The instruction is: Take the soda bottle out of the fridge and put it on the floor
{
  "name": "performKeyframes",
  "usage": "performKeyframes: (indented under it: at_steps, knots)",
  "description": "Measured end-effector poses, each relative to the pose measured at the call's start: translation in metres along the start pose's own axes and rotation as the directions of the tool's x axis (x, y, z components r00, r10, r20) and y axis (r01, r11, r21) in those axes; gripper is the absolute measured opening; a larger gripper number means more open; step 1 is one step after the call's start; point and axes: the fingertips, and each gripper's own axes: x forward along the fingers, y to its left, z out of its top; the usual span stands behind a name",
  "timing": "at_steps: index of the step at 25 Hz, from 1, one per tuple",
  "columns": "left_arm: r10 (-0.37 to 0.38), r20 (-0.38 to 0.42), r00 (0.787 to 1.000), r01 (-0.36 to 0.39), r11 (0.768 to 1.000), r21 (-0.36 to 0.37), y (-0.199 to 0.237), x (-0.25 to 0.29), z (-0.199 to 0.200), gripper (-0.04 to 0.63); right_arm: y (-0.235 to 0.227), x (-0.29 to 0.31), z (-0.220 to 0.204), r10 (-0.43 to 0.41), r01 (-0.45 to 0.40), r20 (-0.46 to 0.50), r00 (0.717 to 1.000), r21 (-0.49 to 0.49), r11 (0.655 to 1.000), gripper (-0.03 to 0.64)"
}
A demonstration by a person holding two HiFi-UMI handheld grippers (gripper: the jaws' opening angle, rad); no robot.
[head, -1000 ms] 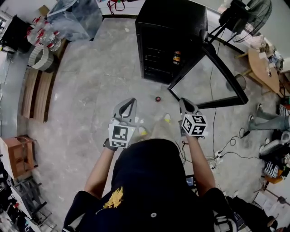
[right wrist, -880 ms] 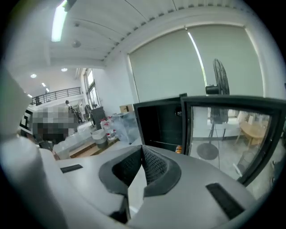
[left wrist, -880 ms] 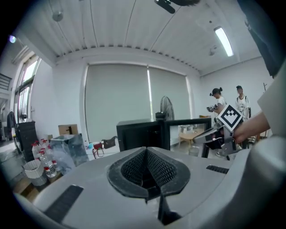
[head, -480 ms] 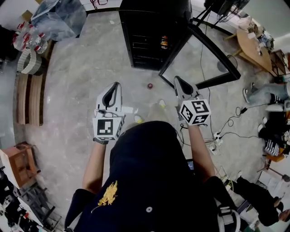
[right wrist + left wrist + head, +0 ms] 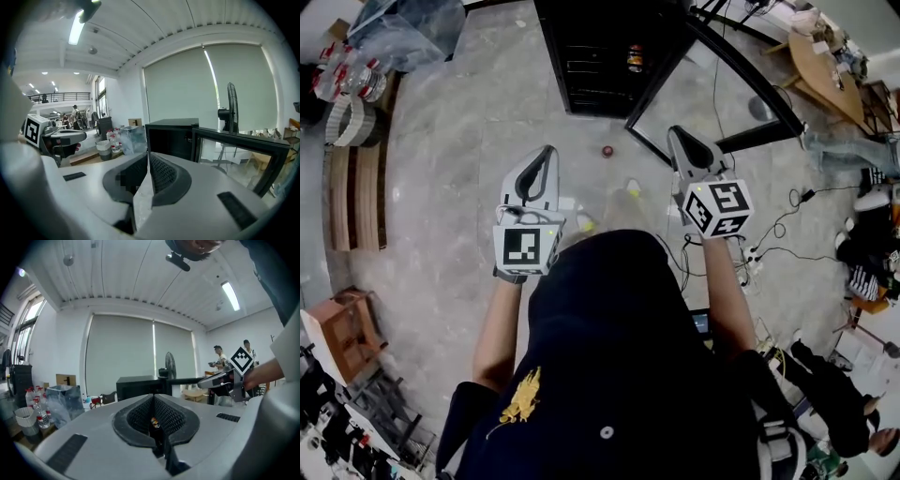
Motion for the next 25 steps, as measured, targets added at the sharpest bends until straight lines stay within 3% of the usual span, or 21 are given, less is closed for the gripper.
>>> performKeyframes:
  at_steps: [9,13,18,25]
  knots:
    - [0.02,0.094,0.995,-0.018,1.0,-0.023,-0.002,0.0,0.025,0.018,0.044,-0.005,0.037,0.05,-0.023,0.103,0.993,-0.248,0.968,-0.004]
    - [-0.022,0.04,0.999,0.024,0.999,-0.037,-0.012,-0.007,0.024,0.018,0.054,-0.003,0.038,0.113,-0.092,0.082,0.99,-0.224,0.97,-0.004]
    - [-0.065,0.058,0.996,0.068,0.997,-0.049,-0.017,-0.015,0.027,0.018,0.069,0.005,0.049,0.19,-0.167,0.057,0.98,-0.276,0.946,-0.005]
    - [-0.079,0.069,0.994,0.08,0.997,-0.005,-0.049,-0.009,0.03,0.018,0.05,-0.01,0.061,0.181,-0.15,0.089,0.979,-0.284,0.947,-0.005]
